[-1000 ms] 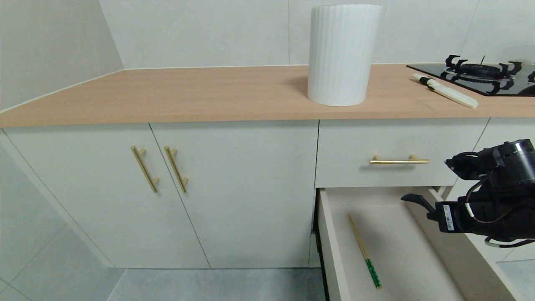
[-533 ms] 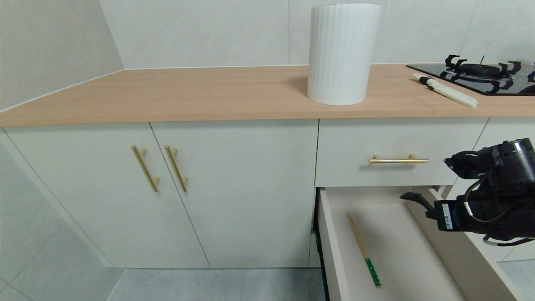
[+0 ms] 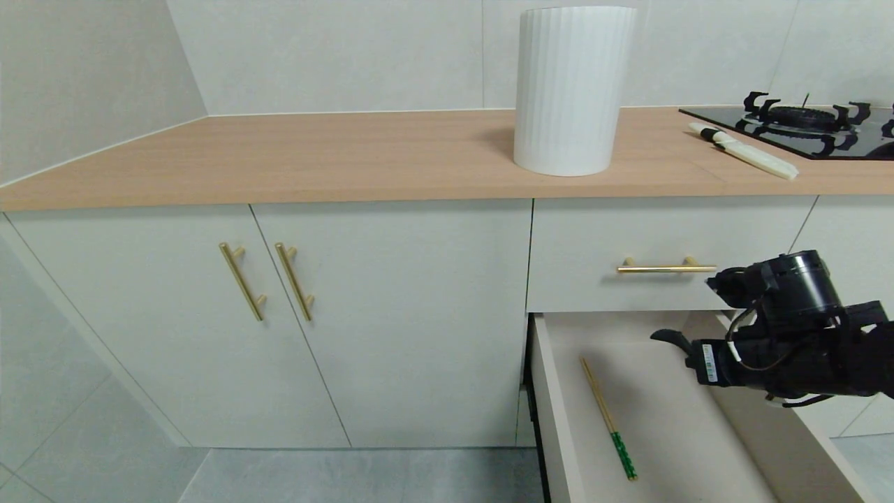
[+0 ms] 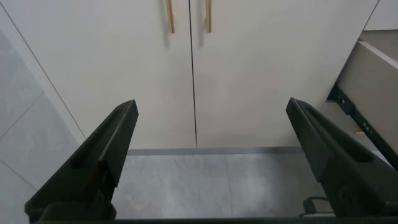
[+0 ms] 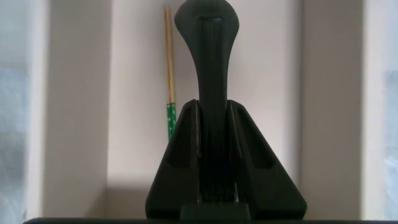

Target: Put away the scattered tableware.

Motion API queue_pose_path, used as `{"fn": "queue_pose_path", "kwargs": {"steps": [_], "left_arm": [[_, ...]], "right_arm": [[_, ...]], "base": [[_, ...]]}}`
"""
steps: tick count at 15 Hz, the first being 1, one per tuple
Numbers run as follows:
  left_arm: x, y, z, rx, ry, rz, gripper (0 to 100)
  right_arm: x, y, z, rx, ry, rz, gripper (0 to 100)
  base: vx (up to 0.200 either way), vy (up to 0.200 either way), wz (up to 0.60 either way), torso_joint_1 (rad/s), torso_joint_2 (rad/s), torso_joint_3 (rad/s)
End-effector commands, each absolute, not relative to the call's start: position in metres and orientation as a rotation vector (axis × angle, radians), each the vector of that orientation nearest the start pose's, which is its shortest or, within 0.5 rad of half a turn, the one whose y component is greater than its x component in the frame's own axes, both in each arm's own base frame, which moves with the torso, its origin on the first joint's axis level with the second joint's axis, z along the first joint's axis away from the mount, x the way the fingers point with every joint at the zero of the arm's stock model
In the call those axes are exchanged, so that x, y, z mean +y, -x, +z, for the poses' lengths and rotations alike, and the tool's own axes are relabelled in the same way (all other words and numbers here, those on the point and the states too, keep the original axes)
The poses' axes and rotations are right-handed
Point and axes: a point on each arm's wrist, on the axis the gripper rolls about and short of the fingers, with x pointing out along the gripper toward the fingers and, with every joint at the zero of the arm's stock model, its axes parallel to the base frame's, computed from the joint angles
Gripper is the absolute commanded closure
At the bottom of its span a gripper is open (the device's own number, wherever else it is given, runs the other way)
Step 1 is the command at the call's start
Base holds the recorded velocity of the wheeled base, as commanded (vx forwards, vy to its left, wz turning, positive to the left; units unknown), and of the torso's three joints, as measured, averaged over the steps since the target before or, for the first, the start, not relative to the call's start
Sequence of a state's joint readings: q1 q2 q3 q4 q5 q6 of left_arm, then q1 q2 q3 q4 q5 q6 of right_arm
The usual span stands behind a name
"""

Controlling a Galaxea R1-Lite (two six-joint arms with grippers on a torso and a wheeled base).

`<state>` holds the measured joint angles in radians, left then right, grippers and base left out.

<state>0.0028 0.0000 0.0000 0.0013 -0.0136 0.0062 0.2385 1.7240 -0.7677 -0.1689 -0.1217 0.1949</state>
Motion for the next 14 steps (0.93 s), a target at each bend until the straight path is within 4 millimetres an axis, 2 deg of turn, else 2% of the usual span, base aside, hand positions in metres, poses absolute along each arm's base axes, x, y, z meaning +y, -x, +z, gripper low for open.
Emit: {"fn": "queue_pose_path", "kwargs": {"steps": [1,7,10,14], "left_arm": [[0.000,0.023,0.075,0.003,-0.008,-0.011,0],[0.000,0.023,0.075,0.003,-0.006,-0.011,0],[0.000,0.023,0.075,0.003,-0.006,-0.011,0],[0.000,0.023,0.075,0.003,-0.006,-0.011,0]], "right_arm": [[0.067,-0.290,0.079,0.905,-0.019,0.017,100],[0.073,-0.313,-0.008,0.971,-0.001,0.004,100],[0.068,-0.318,-0.024,0.927,-0.022,-0.006,100],[0.067,-0.317,-0.038,0.962,-0.011,-0.013,100]], "base": [[0.000,0.000,0.00,0.000,0.00,0.000],[0.000,0.000,0.00,0.000,0.00,0.000],[0.000,0.000,0.00,0.000,0.00,0.000],[0.000,0.000,0.00,0.000,0.00,0.000]]}}
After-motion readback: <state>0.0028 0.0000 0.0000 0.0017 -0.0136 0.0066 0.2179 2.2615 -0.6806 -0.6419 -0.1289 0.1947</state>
